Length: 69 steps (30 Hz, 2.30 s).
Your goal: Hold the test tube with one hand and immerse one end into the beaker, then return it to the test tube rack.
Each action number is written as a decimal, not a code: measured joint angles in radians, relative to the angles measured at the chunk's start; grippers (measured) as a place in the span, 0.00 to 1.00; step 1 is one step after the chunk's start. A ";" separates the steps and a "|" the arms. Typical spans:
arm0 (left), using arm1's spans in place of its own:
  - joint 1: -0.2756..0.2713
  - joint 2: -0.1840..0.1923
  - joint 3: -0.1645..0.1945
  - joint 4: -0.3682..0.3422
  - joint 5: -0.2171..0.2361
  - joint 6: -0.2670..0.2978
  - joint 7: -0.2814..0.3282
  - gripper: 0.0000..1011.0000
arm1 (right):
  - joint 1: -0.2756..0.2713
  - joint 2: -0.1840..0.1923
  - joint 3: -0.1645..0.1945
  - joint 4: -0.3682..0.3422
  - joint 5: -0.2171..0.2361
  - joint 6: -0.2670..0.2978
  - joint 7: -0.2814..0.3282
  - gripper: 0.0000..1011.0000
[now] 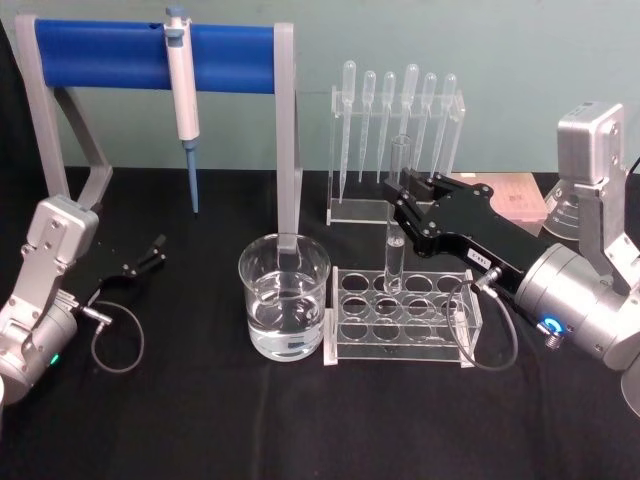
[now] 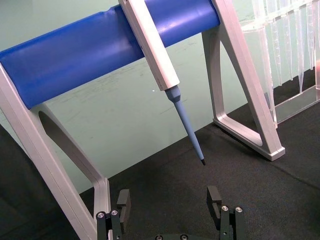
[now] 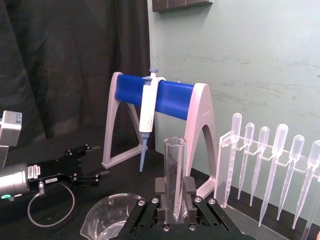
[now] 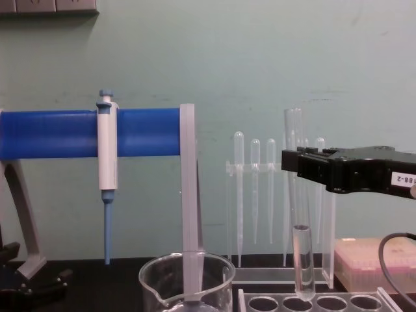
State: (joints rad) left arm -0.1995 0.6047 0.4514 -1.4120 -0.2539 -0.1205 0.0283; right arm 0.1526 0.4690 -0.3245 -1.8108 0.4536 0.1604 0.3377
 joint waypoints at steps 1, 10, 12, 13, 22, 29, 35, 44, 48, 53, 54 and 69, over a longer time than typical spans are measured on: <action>0.000 0.000 0.000 0.000 0.000 0.000 0.000 0.99 | 0.000 0.000 0.000 0.000 0.000 0.000 0.000 0.22; 0.000 0.000 0.000 0.000 0.000 0.000 0.000 0.99 | 0.000 0.000 0.000 0.000 0.000 0.000 0.000 0.22; 0.000 0.000 0.000 0.000 0.000 0.000 0.000 0.99 | 0.000 0.000 0.000 0.000 0.000 0.000 0.000 0.22; 0.000 0.000 0.000 0.000 0.000 0.000 0.000 0.99 | 0.000 0.000 0.000 0.000 0.000 0.000 0.000 0.22; 0.000 0.000 0.000 0.000 0.000 0.000 0.000 0.99 | 0.000 0.000 0.000 0.000 0.000 0.000 0.000 0.22; 0.000 0.000 0.000 0.000 0.000 0.000 0.000 0.99 | 0.000 0.000 0.000 0.000 0.000 0.000 0.000 0.22; 0.000 0.000 0.000 0.000 0.000 0.000 0.000 0.99 | 0.000 0.000 0.000 0.000 0.000 0.000 0.000 0.22; 0.000 0.000 0.000 0.000 0.000 0.000 0.000 0.99 | 0.006 -0.003 -0.003 -0.012 -0.001 0.000 0.000 0.22; 0.000 0.000 0.000 0.000 0.000 0.000 0.000 0.99 | 0.026 -0.012 -0.015 -0.021 -0.009 0.002 -0.002 0.22; 0.000 0.000 0.000 0.000 0.000 0.000 0.000 0.99 | 0.092 -0.052 -0.058 -0.017 -0.025 0.002 0.004 0.22; 0.000 0.000 0.000 0.000 0.000 0.000 0.000 0.99 | 0.101 -0.058 -0.065 -0.012 -0.028 0.002 0.006 0.22; 0.000 0.000 0.000 0.000 0.000 0.000 0.000 0.99 | 0.194 -0.177 -0.166 0.176 -0.073 -0.080 0.026 0.22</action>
State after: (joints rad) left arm -0.1995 0.6047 0.4514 -1.4120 -0.2539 -0.1205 0.0283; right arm 0.3462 0.2921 -0.4904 -1.6352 0.3804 0.0800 0.3637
